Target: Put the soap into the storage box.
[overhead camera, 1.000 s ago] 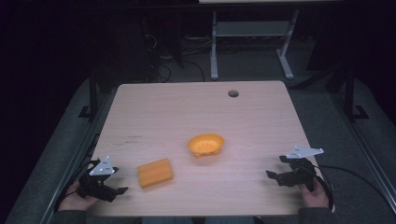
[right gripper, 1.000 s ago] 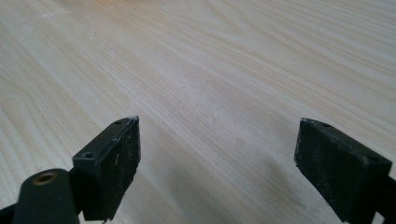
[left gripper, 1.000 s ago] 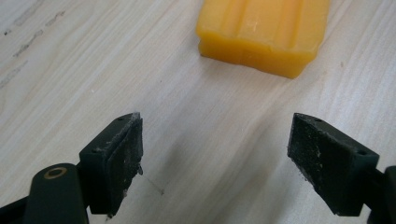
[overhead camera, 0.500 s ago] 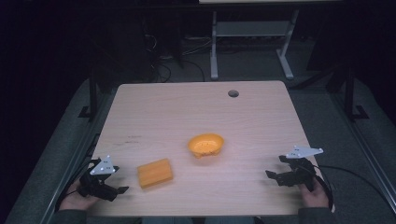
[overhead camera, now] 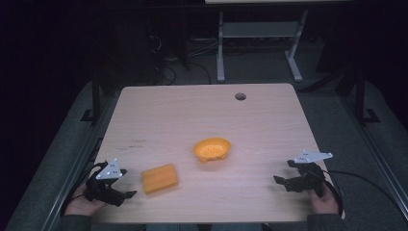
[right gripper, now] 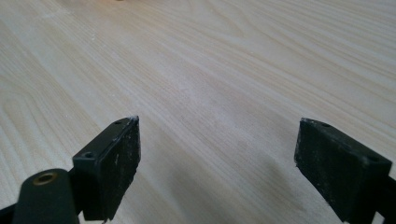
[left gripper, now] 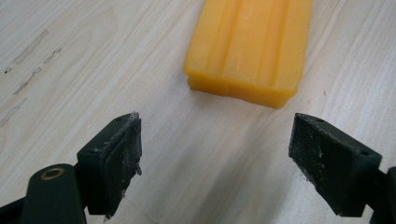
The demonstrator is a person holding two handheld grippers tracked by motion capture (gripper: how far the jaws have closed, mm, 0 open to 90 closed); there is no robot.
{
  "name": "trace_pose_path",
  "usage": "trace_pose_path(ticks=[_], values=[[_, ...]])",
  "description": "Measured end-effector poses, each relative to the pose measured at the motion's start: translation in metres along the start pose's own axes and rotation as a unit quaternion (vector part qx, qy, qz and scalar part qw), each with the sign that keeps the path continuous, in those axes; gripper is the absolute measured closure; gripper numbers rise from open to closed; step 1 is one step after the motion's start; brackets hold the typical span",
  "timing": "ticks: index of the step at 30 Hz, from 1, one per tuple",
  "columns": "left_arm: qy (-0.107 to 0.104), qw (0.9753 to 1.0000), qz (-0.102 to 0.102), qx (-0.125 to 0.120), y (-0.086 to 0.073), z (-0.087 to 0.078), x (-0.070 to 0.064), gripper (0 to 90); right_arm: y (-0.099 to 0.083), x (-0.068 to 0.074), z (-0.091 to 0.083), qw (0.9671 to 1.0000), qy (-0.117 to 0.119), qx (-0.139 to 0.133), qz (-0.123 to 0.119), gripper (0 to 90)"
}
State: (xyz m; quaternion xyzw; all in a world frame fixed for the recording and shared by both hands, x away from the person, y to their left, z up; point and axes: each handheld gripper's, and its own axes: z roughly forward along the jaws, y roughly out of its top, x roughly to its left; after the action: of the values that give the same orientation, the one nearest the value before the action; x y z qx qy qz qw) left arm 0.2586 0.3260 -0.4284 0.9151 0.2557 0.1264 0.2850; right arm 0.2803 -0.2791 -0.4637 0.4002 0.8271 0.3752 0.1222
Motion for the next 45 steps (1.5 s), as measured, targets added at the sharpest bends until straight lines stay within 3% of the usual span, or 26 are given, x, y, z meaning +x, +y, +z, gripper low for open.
trace_pose_path(ticks=[20,28,33,45], values=[[-0.002,0.9997,0.023,-0.005,0.02,0.005,-0.003,17.7,0.001,0.0,-0.003,0.9999,0.002,-0.009,-0.004,14.0],[-0.001,0.9993,0.032,-0.021,0.031,0.002,-0.006,17.8,0.001,0.001,-0.004,0.9999,0.002,-0.01,-0.004,14.0],[-0.001,0.9987,0.05,-0.004,0.038,0.007,-0.01,17.7,0.0,0.001,-0.008,0.9998,-0.006,-0.017,-0.004,13.9],[-0.008,0.9975,0.069,-0.008,0.055,0.017,-0.014,17.7,0.0,0.002,-0.01,0.9997,-0.009,-0.024,-0.006,13.9]])
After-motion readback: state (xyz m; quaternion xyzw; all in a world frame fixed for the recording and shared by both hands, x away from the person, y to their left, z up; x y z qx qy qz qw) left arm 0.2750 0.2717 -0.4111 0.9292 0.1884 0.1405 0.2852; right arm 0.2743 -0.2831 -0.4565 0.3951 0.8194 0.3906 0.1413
